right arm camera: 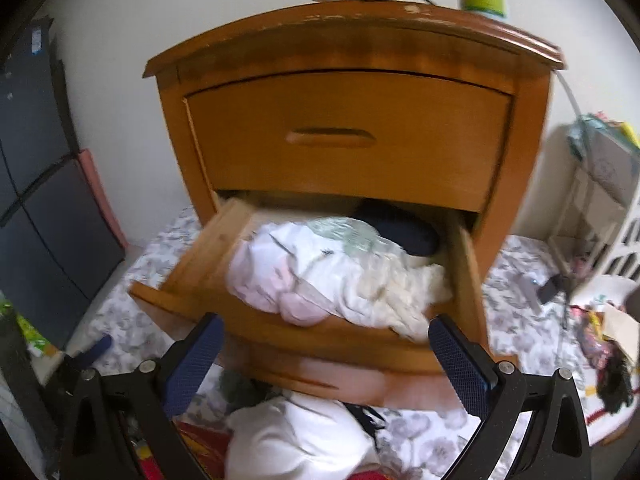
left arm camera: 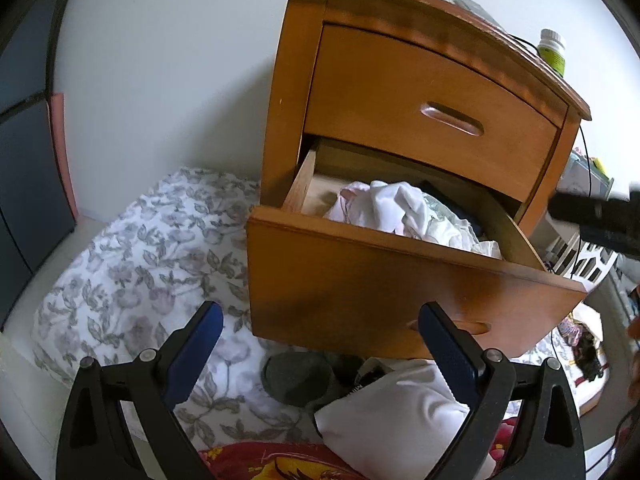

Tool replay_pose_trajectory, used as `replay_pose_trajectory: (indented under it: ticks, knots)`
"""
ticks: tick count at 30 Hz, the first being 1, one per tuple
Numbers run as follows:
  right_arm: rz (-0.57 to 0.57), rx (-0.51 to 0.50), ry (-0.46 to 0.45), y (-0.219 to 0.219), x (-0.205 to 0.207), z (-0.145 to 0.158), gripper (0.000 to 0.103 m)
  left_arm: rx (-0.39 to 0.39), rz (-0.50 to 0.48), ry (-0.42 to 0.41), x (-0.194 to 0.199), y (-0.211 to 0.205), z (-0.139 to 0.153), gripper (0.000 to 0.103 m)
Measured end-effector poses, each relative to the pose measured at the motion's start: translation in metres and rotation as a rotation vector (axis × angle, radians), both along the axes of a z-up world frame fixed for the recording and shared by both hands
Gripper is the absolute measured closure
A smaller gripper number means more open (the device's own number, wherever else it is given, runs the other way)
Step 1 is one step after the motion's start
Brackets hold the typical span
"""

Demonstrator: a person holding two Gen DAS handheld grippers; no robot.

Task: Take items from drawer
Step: 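Withdraw the left gripper and bring the right gripper to the drawer, then reach the right gripper into the drawer and grasp a white cloth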

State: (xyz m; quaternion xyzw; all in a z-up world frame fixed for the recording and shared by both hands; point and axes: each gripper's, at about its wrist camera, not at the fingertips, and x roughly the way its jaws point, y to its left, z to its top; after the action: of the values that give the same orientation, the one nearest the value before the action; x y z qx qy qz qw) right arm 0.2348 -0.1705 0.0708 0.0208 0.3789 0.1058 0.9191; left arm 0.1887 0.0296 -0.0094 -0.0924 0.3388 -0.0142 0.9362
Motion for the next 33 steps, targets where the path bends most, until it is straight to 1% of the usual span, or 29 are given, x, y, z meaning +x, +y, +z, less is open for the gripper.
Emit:
replay_pose_trajectory:
  ticks: [1, 3, 6, 11, 15, 17, 18, 19, 20, 23, 27, 29, 33]
  knots:
    - [0.007, 0.0, 0.014, 0.002, 0.009, 0.002, 0.0, 0.005, 0.007, 0.005, 0.001, 0.001, -0.001, 0.005]
    - [0.015, -0.042, 0.021, 0.007, 0.021, 0.006, 0.0, 0.012, 0.021, 0.01, 0.004, 0.002, -0.001, 0.005]
    - [0.041, -0.087, 0.031, 0.015, 0.037, 0.013, 0.0, -0.018, 0.036, 0.01, 0.009, 0.005, -0.001, 0.005]
    - [0.059, -0.103, 0.064, 0.023, 0.07, 0.023, 0.0, -0.026, 0.047, 0.024, 0.013, 0.008, -0.007, 0.005]
    - [0.075, -0.135, 0.076, 0.036, 0.091, 0.024, 0.0, -0.067, 0.054, 0.051, 0.016, 0.012, -0.012, 0.005]
    - [0.091, -0.173, 0.099, 0.046, 0.102, 0.017, 0.0, -0.078, 0.053, 0.061, 0.018, 0.013, -0.014, 0.005]
    - [0.092, -0.188, 0.124, 0.05, 0.109, 0.01, 0.0, -0.08, 0.051, 0.063, 0.018, 0.013, -0.015, 0.005]
    - [0.091, -0.192, 0.146, 0.051, 0.114, 0.005, 0.0, -0.081, 0.048, 0.065, 0.019, 0.013, -0.016, 0.005]
    - [0.083, -0.191, 0.188, 0.052, 0.122, -0.005, 0.0, -0.083, 0.046, 0.068, 0.019, 0.012, -0.017, 0.005]
    - [0.054, -0.196, 0.25, 0.054, 0.135, -0.024, 0.002, -0.097, 0.044, 0.079, 0.021, 0.014, -0.019, 0.005]
    - [0.059, -0.207, 0.305, 0.063, 0.151, -0.043, 0.006, -0.126, 0.044, 0.096, 0.023, 0.019, -0.025, 0.005]
    - [0.074, -0.207, 0.339, 0.068, 0.159, -0.051, 0.01, -0.135, 0.041, 0.103, 0.024, 0.02, -0.026, 0.005]
    - [0.068, -0.226, 0.359, 0.077, 0.168, -0.063, 0.016, -0.136, 0.033, 0.11, 0.025, 0.019, -0.028, 0.005]
